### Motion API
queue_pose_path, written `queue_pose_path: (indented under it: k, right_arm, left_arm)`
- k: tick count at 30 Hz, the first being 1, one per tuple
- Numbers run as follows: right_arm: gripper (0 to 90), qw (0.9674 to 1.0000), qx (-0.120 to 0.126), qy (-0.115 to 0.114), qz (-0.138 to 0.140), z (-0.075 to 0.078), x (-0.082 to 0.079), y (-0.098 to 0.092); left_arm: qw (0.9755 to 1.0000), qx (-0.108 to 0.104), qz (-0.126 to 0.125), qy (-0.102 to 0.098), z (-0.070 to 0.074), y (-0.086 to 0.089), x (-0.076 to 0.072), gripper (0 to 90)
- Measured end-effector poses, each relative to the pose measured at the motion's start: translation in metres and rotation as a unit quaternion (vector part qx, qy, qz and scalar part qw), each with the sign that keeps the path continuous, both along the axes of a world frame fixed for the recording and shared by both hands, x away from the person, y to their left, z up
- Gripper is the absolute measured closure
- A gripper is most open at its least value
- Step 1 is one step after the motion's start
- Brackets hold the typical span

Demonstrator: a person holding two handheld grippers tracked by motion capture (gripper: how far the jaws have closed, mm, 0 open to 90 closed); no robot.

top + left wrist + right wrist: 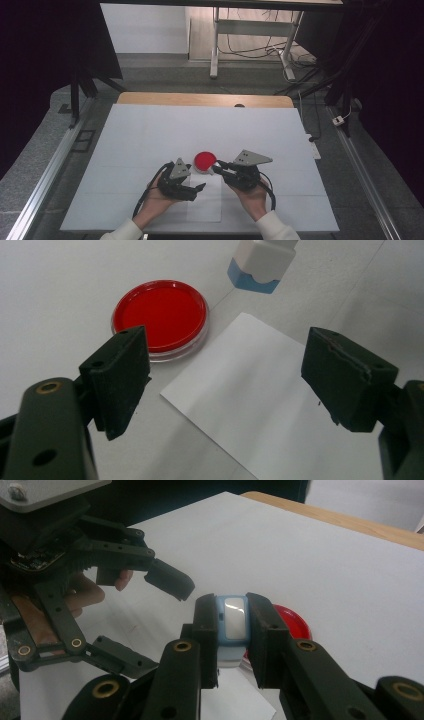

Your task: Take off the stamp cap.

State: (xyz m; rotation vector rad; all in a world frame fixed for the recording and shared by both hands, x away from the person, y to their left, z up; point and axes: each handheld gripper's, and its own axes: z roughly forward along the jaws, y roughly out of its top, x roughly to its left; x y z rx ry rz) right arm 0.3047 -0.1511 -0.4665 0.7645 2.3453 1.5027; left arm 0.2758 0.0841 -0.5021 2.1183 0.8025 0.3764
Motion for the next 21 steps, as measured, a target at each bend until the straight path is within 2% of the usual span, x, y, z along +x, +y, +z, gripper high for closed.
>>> queue_pose_path:
  k: [21]
  right_arm:
    - [74.8, 0.9998, 0.013, 0.011, -0.007, -0.002, 0.001, 0.000]
  left_arm:
    - [0.9998, 0.008, -0.007, -0.017, -0.001, -0.017, 0.002, 23.7]
